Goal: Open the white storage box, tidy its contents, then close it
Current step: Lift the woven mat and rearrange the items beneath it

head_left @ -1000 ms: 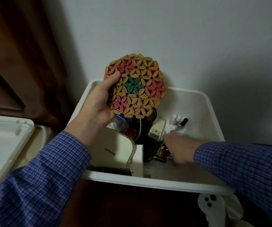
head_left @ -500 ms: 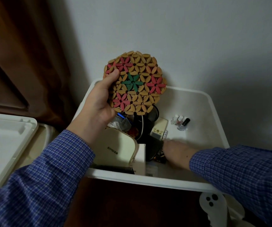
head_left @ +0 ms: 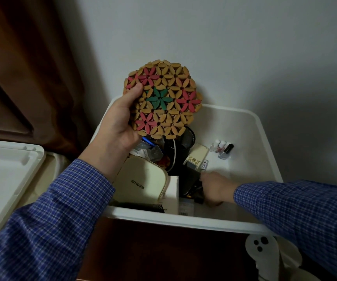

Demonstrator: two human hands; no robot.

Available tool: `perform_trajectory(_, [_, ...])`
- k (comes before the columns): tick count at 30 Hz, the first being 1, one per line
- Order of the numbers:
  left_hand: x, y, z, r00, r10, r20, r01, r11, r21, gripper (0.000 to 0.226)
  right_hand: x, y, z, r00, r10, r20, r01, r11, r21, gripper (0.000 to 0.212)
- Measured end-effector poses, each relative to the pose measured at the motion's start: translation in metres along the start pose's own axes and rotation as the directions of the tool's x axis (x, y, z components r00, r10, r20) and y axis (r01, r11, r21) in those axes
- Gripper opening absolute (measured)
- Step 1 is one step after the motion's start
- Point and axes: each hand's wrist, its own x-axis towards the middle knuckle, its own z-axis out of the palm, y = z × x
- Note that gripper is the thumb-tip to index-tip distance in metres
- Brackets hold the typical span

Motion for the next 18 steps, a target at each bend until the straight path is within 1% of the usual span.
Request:
perform_trajectory(3, [0.000, 0.000, 0.000, 1.000, 0.003, -0.005, -0.003, 1.000, -0.002, 0.031, -0.003, 0.002, -0.008, 0.998, 0.004, 0.059, -0.006, 0.999, 0.047, 0.033])
perform_trajectory(4, [0.001, 0.001, 0.000, 1.000, 0.002, -0.004, -0.002, 1.000, -0.010, 0.031, -0.005, 0.003, -0.011, 0.995, 0.014, 0.094, -0.022, 0.996, 0.083, 0.035])
perform_trajectory(5, [0.001, 0.001, 0.000, 1.000, 0.001, -0.003, -0.001, 1.000, -0.017, 0.032, -0.006, 0.004, -0.013, 0.990, 0.026, 0.138, -0.048, 0.986, 0.157, 0.036])
perform_trajectory(6, [0.001, 0.001, 0.000, 1.000, -0.001, 0.001, 0.001, 1.000, -0.022, 0.032, -0.007, 0.006, -0.015, 0.980, 0.039, 0.196, -0.091, 0.960, 0.263, 0.035])
perform_trajectory(8, [0.000, 0.001, 0.000, 1.000, -0.001, 0.005, 0.001, 1.000, -0.027, 0.031, -0.011, 0.005, -0.018, 0.954, 0.069, 0.293, -0.207, 0.857, 0.472, 0.032])
perform_trajectory(10, [0.000, 0.001, 0.000, 1.000, -0.004, 0.007, 0.004, 1.000, -0.029, 0.032, -0.013, 0.003, -0.020, 0.935, 0.105, 0.339, -0.295, 0.760, 0.579, 0.031])
perform_trajectory(12, [0.000, 0.001, 0.000, 1.000, -0.009, 0.008, 0.009, 1.000, -0.025, 0.032, -0.013, -0.001, -0.019, 0.920, 0.106, 0.376, -0.339, 0.696, 0.633, 0.028])
perform_trajectory(13, [0.000, 0.001, 0.001, 1.000, -0.006, 0.008, 0.006, 1.000, -0.020, 0.032, -0.015, -0.004, -0.019, 0.917, 0.094, 0.388, -0.343, 0.681, 0.647, 0.026])
perform_trajectory(15, [-0.001, 0.001, 0.000, 1.000, -0.001, 0.005, 0.001, 1.000, -0.017, 0.031, -0.016, -0.009, -0.014, 0.919, 0.064, 0.389, -0.318, 0.705, 0.635, 0.020])
perform_trajectory(16, [-0.002, 0.001, 0.001, 1.000, -0.001, 0.003, 0.001, 1.000, -0.021, 0.031, -0.017, -0.011, -0.011, 0.927, 0.054, 0.372, -0.294, 0.721, 0.628, 0.021])
perform_trajectory(18, [-0.002, 0.001, 0.001, 1.000, 0.000, 0.000, 0.000, 1.000, -0.031, 0.029, -0.015, -0.011, -0.008, 0.939, 0.050, 0.339, -0.269, 0.721, 0.639, 0.030])
